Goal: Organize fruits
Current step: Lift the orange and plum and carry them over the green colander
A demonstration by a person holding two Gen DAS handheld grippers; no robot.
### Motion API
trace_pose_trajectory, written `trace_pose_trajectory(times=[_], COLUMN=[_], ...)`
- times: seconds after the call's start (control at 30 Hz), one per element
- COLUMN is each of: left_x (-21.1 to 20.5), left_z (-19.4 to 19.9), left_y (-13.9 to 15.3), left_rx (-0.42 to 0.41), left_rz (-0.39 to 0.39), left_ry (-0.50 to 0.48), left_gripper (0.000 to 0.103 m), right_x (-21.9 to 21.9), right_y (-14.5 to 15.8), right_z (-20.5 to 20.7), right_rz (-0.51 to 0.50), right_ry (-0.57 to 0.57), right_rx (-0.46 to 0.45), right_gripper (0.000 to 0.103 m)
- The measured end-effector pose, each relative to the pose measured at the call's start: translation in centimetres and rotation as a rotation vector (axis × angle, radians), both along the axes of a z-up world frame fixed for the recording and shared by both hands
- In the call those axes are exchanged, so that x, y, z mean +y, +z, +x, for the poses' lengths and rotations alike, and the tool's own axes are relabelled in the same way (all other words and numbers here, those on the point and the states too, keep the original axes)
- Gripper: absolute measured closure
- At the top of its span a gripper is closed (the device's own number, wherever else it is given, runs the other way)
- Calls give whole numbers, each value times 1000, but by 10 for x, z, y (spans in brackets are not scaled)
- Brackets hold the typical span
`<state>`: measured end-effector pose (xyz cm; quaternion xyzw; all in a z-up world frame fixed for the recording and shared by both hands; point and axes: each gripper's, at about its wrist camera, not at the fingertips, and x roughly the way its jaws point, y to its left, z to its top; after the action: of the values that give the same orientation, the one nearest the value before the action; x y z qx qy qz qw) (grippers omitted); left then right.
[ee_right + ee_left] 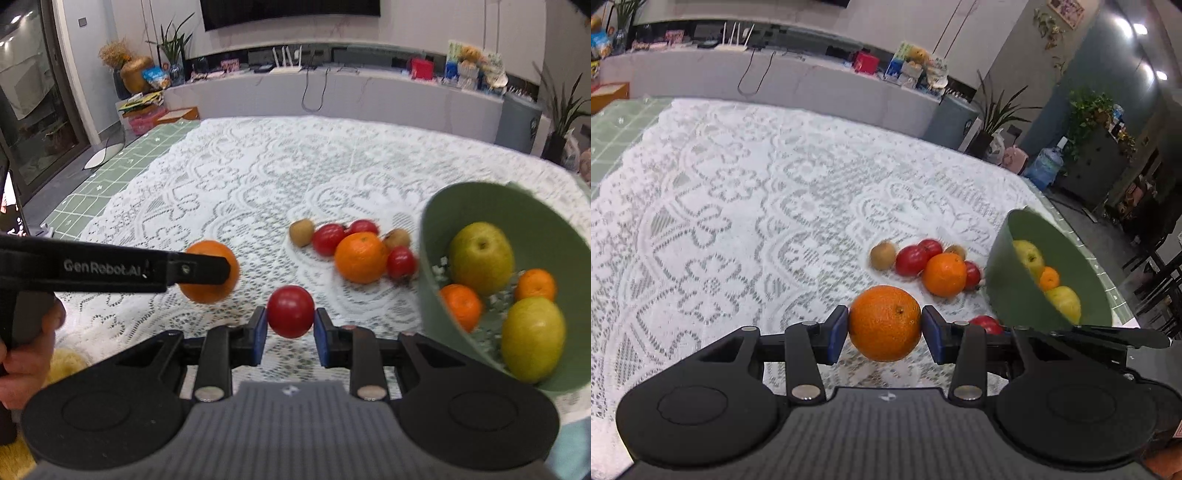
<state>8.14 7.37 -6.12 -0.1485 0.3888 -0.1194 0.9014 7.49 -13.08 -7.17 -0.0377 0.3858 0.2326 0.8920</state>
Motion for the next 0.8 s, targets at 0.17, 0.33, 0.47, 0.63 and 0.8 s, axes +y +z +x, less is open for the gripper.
trace_pose_trajectory(times=[0.17,0.33,0.47,0.63,0.8], left_x=[-19,-48,-74,-110,-145], left_z=[-4,-4,2,16,31], left_y=[23,46,61,73,75], left_rx=[-56,-104,-126,-140,-142], left_rz=[10,18,17,18,48], left_ry=[-27,-93,-152,-216,-284], left_gripper=[54,54,54,54,54], right_x=[-22,-46,-73,-108,-132], right_y=[18,41,54,63,63], right_z=[-7,-15,-12,-4,9], right_rz=[33,22,16,2,-37], right_ry=[-32,-85,-149,-219,-258], right_rx=[-37,-96,-113,-119,-97], right_gripper=[80,79,79,79,79])
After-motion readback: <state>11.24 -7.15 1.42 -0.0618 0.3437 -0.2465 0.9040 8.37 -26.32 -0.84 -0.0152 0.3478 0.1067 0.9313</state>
